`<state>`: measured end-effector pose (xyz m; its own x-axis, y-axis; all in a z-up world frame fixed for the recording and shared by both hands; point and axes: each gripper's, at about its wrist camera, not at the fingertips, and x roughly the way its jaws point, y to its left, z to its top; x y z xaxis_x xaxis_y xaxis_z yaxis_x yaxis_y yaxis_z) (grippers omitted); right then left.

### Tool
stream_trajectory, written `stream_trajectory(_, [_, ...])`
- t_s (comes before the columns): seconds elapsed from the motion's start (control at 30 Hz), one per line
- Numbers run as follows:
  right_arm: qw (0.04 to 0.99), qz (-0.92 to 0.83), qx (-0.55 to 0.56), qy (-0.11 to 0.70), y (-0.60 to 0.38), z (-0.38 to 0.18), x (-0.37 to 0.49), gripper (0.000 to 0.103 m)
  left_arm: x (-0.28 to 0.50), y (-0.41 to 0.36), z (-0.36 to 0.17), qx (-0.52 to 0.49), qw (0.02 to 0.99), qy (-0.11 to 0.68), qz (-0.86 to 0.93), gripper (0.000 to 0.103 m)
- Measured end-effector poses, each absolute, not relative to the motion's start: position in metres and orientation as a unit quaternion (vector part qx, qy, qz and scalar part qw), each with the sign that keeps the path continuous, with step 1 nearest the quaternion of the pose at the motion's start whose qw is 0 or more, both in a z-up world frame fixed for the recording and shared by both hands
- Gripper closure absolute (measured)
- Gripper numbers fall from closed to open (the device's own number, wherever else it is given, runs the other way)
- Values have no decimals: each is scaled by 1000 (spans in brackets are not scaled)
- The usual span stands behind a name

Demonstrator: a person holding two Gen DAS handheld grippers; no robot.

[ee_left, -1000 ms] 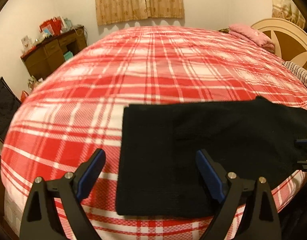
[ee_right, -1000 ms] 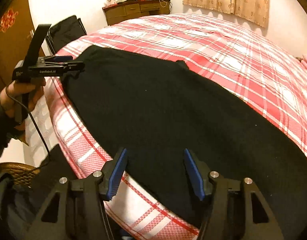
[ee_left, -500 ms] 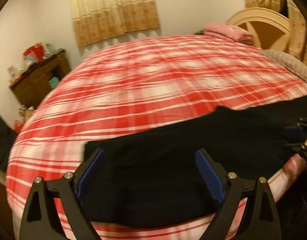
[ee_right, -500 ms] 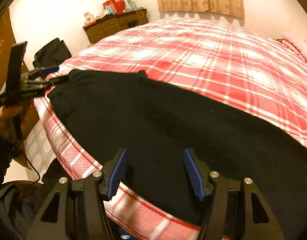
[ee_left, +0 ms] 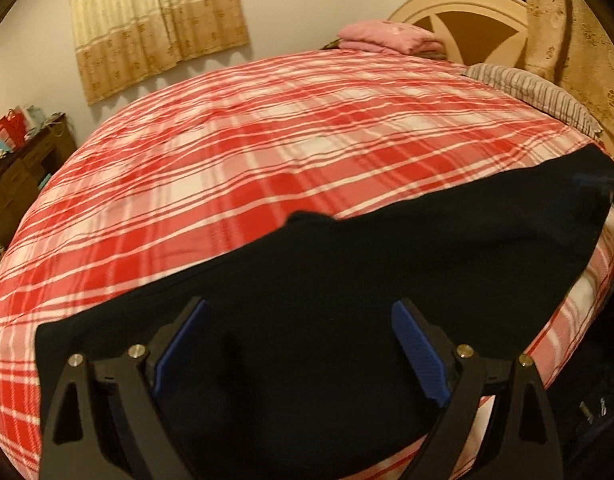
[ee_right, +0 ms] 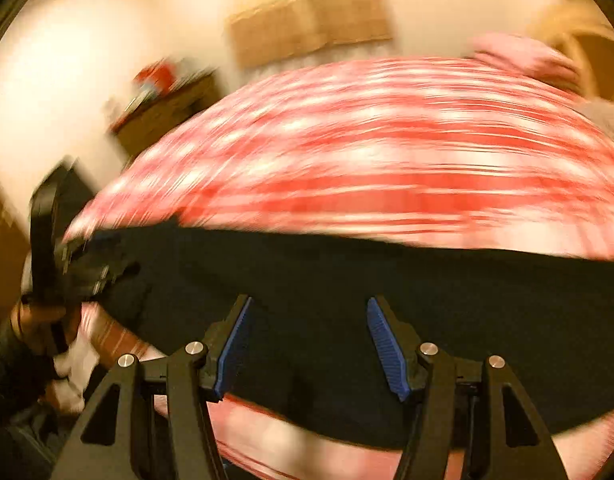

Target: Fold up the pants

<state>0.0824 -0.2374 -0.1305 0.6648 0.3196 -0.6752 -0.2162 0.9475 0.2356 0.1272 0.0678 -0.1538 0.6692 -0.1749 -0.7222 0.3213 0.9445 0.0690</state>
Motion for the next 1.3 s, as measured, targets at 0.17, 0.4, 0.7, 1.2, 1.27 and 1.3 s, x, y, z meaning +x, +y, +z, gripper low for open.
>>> stream_trajectory(0.17, [932, -7, 130, 338, -359, -100, 53, 43, 127, 51, -157, 94, 906, 386, -148, 8])
stream_trajectory(0.4, [919, -139, 165, 331, -494, -84, 46, 43, 124, 44, -159, 89, 905, 390, -144, 8])
stream_trajectory(0.7, [907, -124, 166, 367, -514, -109, 88, 91, 124, 42, -164, 88, 902, 401, -134, 8])
stream_trajectory(1.2, [902, -73, 234, 354, -546, -103, 36, 48, 122, 46, -164, 73, 905, 400, -130, 8])
stream_trajectory(1.27, [899, -66, 233, 366, -542, -106, 30, 48, 122, 48, -165, 68, 904, 402, -128, 8])
stream_trajectory(1.3, [895, -59, 236, 374, -540, -110, 29, 48, 122, 48, -165, 68, 904, 403, -128, 8])
